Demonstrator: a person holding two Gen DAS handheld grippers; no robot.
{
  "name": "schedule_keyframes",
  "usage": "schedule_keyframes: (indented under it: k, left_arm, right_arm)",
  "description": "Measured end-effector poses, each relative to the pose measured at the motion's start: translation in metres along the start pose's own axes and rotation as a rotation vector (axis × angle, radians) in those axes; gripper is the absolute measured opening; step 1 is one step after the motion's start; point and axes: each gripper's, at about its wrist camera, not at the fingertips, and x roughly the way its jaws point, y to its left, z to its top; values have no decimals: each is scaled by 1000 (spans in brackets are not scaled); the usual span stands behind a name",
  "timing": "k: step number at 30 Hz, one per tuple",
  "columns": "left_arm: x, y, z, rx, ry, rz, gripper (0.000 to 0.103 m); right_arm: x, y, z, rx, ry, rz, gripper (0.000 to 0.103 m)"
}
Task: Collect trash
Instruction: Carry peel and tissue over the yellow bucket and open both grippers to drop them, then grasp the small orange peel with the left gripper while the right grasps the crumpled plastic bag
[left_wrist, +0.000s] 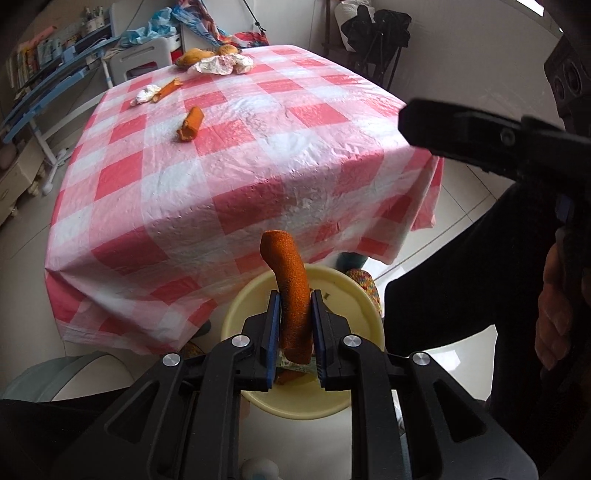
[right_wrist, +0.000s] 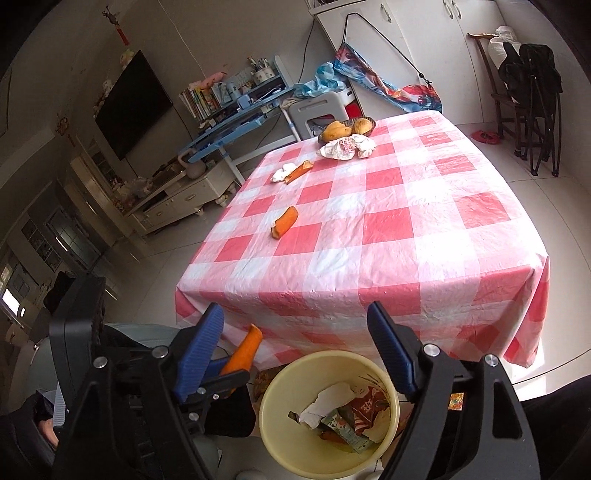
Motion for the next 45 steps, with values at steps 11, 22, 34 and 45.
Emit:
schedule_keyframes:
  k: [11,22,34,45]
  left_arm:
    - [-5,17,1,-90,-4,-51,48]
    - [-38,57,43,-206,-230,102,63]
    - [25,106,132,-214,-160,146,63]
    - [69,118,172,-215,-105,142,63]
  right_arm:
    - [-4,-9,3,45,-24,5,80]
    - [7,-9,45,-6,-38,-6,82]
    - [116,-37,159,-139,28,-122,86]
    - [219,-55,214,-155,60,-146,87]
